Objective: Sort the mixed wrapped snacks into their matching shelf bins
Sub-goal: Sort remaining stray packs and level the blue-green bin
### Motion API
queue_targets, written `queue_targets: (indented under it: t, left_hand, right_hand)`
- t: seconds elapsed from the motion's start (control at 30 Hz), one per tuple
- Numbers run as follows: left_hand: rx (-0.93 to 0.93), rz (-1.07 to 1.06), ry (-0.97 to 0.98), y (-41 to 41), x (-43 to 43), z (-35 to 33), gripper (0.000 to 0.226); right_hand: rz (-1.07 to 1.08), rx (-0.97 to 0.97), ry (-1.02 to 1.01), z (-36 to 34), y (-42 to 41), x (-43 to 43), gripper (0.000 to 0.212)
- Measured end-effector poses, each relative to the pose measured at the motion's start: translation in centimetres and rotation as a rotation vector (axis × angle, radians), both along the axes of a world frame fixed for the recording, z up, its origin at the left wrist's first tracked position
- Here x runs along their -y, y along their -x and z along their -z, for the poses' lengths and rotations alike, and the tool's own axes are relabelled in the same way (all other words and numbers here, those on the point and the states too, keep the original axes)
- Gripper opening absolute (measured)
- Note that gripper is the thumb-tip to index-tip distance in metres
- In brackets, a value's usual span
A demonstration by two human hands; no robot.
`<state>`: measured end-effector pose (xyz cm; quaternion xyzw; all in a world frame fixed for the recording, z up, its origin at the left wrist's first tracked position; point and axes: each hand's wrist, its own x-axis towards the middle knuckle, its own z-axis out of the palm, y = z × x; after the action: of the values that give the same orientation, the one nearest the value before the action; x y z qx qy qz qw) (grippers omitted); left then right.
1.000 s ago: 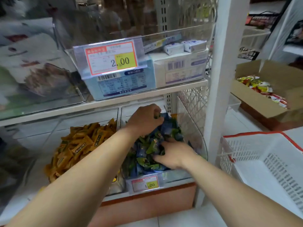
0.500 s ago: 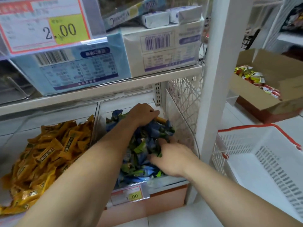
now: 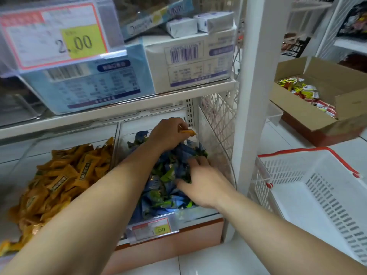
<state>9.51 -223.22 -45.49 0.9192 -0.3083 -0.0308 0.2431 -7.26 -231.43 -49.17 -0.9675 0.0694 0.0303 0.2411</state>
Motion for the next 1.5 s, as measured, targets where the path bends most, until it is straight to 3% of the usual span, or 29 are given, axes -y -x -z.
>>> queue_targets:
  t: [0.17,0.3,0.43,0.57,0.77,0.93,1.1,1.2,1.3,1.37,1.43,1.5]
  left_hand:
    - [-0.055,0.028,0.079,5.3,-6.4,-2.9,0.024]
    - [0.142,-0.124,0.169,8.9,-14.5,-4.4,0.024]
    - [0.300,-0.485,0.123,9.6,-20.7,-5.4,0.023]
    - [0.333,-0.515,0.052,10.9,-21.8,-4.3,0.043]
    - [0.122,-0.386,0.135,12.4,-18.7,-1.2,0.060]
    - [0.188,-0.353,0.097,12.5,-18.2,0.6,0.048]
    - [0.258,-0.363,0.117,11.9,-18.1,1.1,0.048]
    - [0.267,-0.356,0.125,11.7,-18.3,1.1,0.048]
    - [0.271,-0.356,0.124,11.8,-18.3,1.0,0.048]
    - [0.272,-0.360,0.129,11.8,-18.3,1.0,0.049]
    - [0.265,-0.365,0.132,11.8,-18.3,0.9,0.050]
    - [0.261,-0.361,0.132,11.8,-18.3,0.8,0.050]
  right_hand:
    - [-0.022,0.268,0.044,-1.9,0.1,-1.7,0.058]
    - [-0.086,0.248,-0.008,-2.6,0.1,-3.5,0.054]
    - [-0.084,0.237,-0.018,-2.7,-0.5,-4.8,0.048]
    - [-0.057,0.243,-0.020,-2.6,-1.7,-5.2,0.045]
    - [-0.164,0.119,0.110,-2.4,-7.5,-2.8,0.068]
    - [-0.054,-0.089,-0.127,-0.8,-12.0,-1.4,0.083]
    - [-0.253,-0.114,0.159,0.0,-9.3,-2.5,0.097]
    - [-0.300,-0.158,0.343,-0.9,-5.8,-1.4,0.081]
    - [-0.256,-0.202,0.356,-2.6,-4.4,-0.8,0.054]
    - [-0.170,-0.058,0.361,-3.6,-5.5,-0.9,0.042]
    - [-0.086,0.179,0.244,-3.6,-8.0,-0.7,0.030]
    - [-0.046,0.138,0.065,-3.2,-11.1,-0.5,0.030]
